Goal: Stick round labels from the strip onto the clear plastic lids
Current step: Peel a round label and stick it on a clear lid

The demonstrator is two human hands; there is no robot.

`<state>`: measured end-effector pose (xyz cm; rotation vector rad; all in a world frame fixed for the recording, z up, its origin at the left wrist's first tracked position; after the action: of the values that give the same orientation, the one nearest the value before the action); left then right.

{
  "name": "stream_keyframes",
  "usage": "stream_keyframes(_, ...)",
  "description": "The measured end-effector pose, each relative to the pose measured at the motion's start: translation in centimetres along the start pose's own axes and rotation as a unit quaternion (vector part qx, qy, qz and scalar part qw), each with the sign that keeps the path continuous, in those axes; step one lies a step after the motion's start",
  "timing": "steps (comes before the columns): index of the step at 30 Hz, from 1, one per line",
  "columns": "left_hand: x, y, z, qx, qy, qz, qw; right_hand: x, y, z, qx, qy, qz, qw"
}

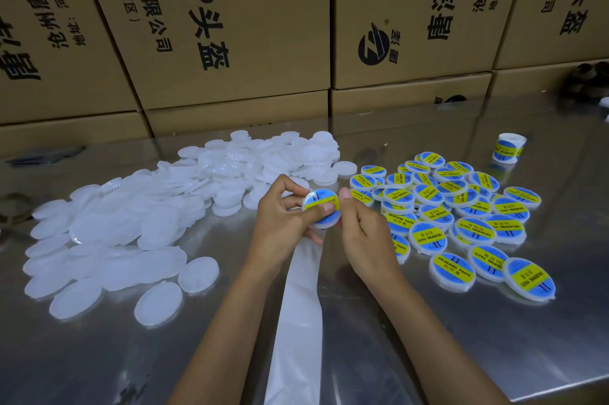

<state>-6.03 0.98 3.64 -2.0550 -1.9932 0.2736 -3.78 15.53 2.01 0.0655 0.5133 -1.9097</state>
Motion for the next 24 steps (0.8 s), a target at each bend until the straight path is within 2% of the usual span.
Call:
stream_keyframes(3, -0.6, -0.1, 0.0, 0.004, 0.035, -0.025, 0.999, 0.8, 0.2, 0.5, -0.023, 0.039, 0.034, 0.998)
stream_keyframes(5, -0.6, -0.1, -0.1, 0.011, 0.041, -0.024, 0.999, 0.7, 0.3, 0.6, -0.029, 0.074, 0.021, 0.997)
stream_keyframes(12, 0.5, 0.2, -0.5, 0.014, 0.027, 0.035, 0.999, -0.5, 0.2, 0.3, -0.001, 0.101, -0.04, 0.994)
stream_keyframes(20, 1.8, 0.6, -0.8, 0.008, 0.0, 0.099, 0.995, -0.6, -0.3, -0.9, 0.05, 0.136, -0.055, 0.988)
stream_keyframes(24, 2.0, 0.6, -0.7, -0.005, 0.024, 0.113, 0.993, -0.1, -0.5, -1.2, 0.065, 0.049, -0.022, 0.996)
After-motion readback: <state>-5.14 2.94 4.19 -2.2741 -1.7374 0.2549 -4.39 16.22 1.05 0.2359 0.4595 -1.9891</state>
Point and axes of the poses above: each hand's wrist, its own y-axis away from the middle knuckle, its own x-axis out of the palm, z = x × y, the point moved 7 cm from there along -y, towards the middle knuckle, and after that the axes turned 7 degrees about x, right-handed, at the moved point
